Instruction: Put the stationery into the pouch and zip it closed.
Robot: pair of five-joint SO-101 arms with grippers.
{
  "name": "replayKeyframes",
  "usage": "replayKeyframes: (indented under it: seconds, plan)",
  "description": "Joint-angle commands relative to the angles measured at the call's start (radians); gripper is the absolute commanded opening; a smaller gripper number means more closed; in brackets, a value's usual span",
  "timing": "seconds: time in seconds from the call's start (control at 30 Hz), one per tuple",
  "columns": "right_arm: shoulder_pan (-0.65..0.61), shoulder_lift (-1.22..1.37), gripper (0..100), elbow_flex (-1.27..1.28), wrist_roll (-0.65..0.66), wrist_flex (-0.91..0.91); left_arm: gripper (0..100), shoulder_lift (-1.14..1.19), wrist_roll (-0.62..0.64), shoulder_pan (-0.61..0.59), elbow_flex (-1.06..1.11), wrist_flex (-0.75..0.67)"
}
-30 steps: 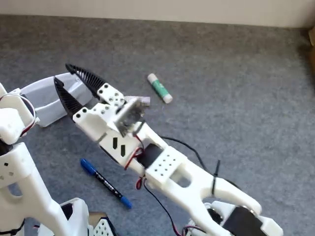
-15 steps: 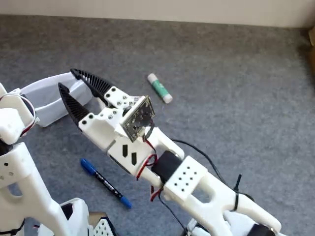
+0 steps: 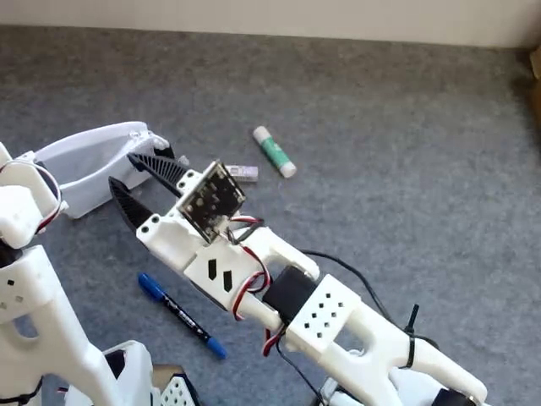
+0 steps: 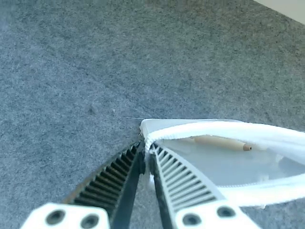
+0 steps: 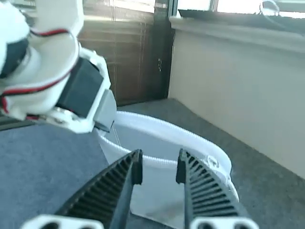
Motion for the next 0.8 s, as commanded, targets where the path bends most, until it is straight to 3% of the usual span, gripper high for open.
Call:
replayKeyframes:
  seconds: [0.0,0.33,0.5,0.77]
  plan:
    - [0.005,-0.054,11.7,-0.019,0.009,0.076,1,0.013,0.012,-0.015,0.028,-0.005]
    - [0.007,-0.268,11.7,-0.008,-0.006,0.329,1,0.013,0.012,-0.013,0.028,-0.005]
    - [0.012,-0.242,11.7,0.010,-0.140,0.384,1,0.013,0.012,-0.016,0.028,-0.005]
    - [0.045,-0.133,11.7,0.016,-0.213,0.506,1,0.013,0.012,-0.015,0.028,-0.005]
